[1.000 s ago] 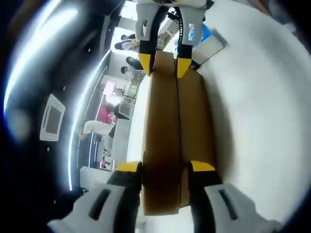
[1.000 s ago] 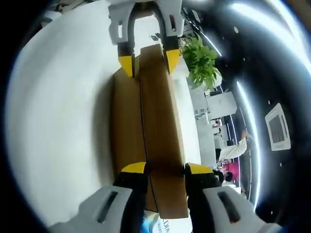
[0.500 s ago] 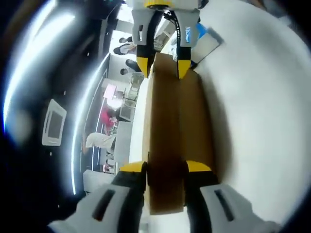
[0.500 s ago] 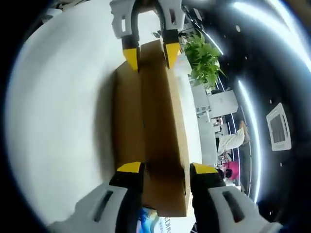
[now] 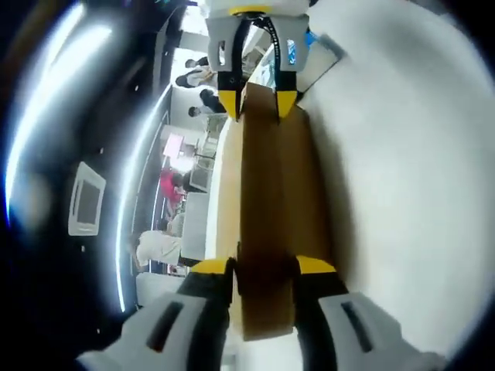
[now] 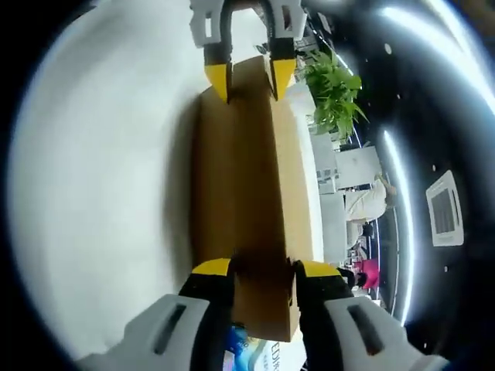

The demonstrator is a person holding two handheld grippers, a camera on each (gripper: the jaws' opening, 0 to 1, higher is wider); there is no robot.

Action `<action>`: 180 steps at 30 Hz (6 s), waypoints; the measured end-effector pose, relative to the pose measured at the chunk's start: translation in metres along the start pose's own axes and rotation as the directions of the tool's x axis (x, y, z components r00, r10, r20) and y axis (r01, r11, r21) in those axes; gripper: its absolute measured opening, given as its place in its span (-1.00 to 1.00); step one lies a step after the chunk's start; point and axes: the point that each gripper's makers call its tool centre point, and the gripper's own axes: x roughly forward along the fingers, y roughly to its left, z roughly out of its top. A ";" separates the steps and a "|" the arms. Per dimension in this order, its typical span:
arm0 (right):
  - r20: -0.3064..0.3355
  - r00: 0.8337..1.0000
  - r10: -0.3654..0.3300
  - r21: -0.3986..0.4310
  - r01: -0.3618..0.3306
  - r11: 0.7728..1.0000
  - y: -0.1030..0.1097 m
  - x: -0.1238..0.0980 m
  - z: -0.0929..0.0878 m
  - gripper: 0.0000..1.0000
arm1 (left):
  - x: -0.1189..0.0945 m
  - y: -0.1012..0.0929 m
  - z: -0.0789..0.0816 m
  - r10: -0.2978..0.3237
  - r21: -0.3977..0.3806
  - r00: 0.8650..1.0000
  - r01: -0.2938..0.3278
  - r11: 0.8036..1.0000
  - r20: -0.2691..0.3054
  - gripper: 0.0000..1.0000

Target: Operate the shoe box by opening the lid, removing the specified soft item, and placing it in the target area until the item is outside and the box remains undamaged.

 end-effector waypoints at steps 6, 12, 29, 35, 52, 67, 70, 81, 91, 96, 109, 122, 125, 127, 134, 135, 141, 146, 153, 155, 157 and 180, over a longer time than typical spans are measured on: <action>-0.001 1.000 0.014 0.004 -0.014 1.000 0.010 0.002 -0.001 -0.39 | 0.004 -0.011 -0.001 -0.003 -0.021 1.000 0.003 1.000 -0.014 -0.40; -0.012 1.000 -0.009 -0.021 0.009 1.000 0.010 0.003 -0.001 -0.38 | 0.003 -0.010 -0.001 0.015 -0.008 1.000 -0.015 1.000 -0.015 -0.40; -0.006 1.000 -0.025 -0.065 0.025 0.998 0.010 -0.001 -0.003 -0.41 | 0.004 -0.010 -0.001 0.042 -0.002 0.999 -0.042 0.999 -0.001 -0.41; -0.004 1.000 -0.022 -0.056 0.021 0.998 0.014 -0.010 -0.002 -0.44 | -0.001 -0.011 0.002 0.047 -0.004 0.999 -0.047 0.999 0.011 -0.42; 0.016 0.997 -0.070 -0.135 0.071 0.988 0.014 -0.008 -0.007 -0.42 | -0.001 -0.011 0.005 0.060 -0.003 0.998 -0.060 0.998 0.021 -0.42; 0.012 0.998 -0.054 -0.085 0.055 0.995 0.030 -0.042 -0.006 -0.42 | -0.026 -0.025 0.024 0.055 -0.011 0.997 -0.054 0.998 0.045 -0.43; 0.007 0.999 -0.053 -0.084 0.053 0.995 0.033 -0.048 -0.007 -0.42 | -0.031 -0.028 0.028 0.050 -0.014 0.997 -0.050 0.999 0.050 -0.43; -0.002 0.999 -0.054 -0.071 0.054 0.996 0.046 -0.072 -0.008 -0.42 | -0.050 -0.040 0.042 0.050 -0.004 0.997 -0.050 0.999 0.060 -0.44; 0.000 0.998 -0.069 -0.086 0.069 0.994 0.048 -0.075 -0.010 -0.42 | -0.044 -0.057 0.037 0.066 0.000 0.996 -0.066 0.998 0.057 -0.45; 0.002 0.997 -0.077 -0.093 0.077 0.993 0.048 -0.075 -0.011 -0.42 | -0.042 -0.058 0.033 0.074 -0.007 0.996 -0.074 0.997 0.053 -0.44; 0.011 0.997 -0.079 -0.057 0.079 0.995 0.047 -0.073 -0.011 -0.41 | -0.058 -0.051 0.050 0.053 -0.277 0.989 -0.014 0.961 0.136 -0.13; 0.023 0.997 -0.077 0.013 0.077 0.997 0.047 -0.073 -0.010 -0.40 | -0.127 -0.041 0.036 0.084 -0.766 0.971 0.121 0.631 0.223 0.51; 0.027 0.996 -0.082 0.028 0.081 0.996 0.047 -0.073 -0.009 -0.40 | -0.146 -0.045 0.023 0.097 -0.807 0.976 0.102 0.582 0.194 0.70; 0.024 0.996 -0.087 0.022 0.086 0.996 0.047 -0.072 -0.009 -0.40 | -0.156 -0.051 0.017 0.097 -0.829 0.977 0.105 0.549 0.188 0.85; 0.021 0.994 -0.108 0.022 0.108 0.994 0.049 -0.073 -0.008 -0.39 | -0.179 -0.072 0.000 0.086 -0.867 0.986 0.085 0.492 0.146 0.98; 0.023 0.994 -0.110 0.026 0.110 0.994 0.049 -0.072 -0.008 -0.39 | -0.180 -0.073 -0.001 0.088 -0.870 0.986 0.082 0.486 0.142 0.98; 0.026 0.994 -0.108 0.047 0.107 0.993 0.046 -0.069 -0.008 -0.39 | -0.186 -0.067 0.004 0.108 -0.880 0.982 0.089 0.468 0.156 0.99; 0.062 0.995 -0.072 0.217 0.057 0.974 0.050 -0.077 -0.004 -0.31 | -0.194 -0.065 0.009 0.130 -0.887 0.978 0.086 0.454 0.162 0.99; 0.166 0.986 -0.020 0.614 -0.087 0.784 0.060 -0.128 0.001 0.36 | -0.209 -0.062 0.016 0.136 -0.894 0.975 0.101 0.437 0.177 0.99; 0.199 0.980 -0.016 0.706 -0.132 0.696 0.062 -0.152 0.003 0.53 | -0.217 -0.060 0.017 0.140 -0.896 0.973 0.104 0.433 0.181 0.99; 0.213 0.977 -0.008 0.790 -0.168 0.590 0.068 -0.172 -0.001 0.66 | -0.223 -0.058 0.017 0.145 -0.899 0.973 0.100 0.427 0.177 0.99; 0.212 0.975 -0.064 0.939 -0.185 0.290 0.102 -0.309 -0.029 0.73 | -0.289 -0.055 0.018 0.189 -0.917 0.969 0.074 0.393 0.159 0.99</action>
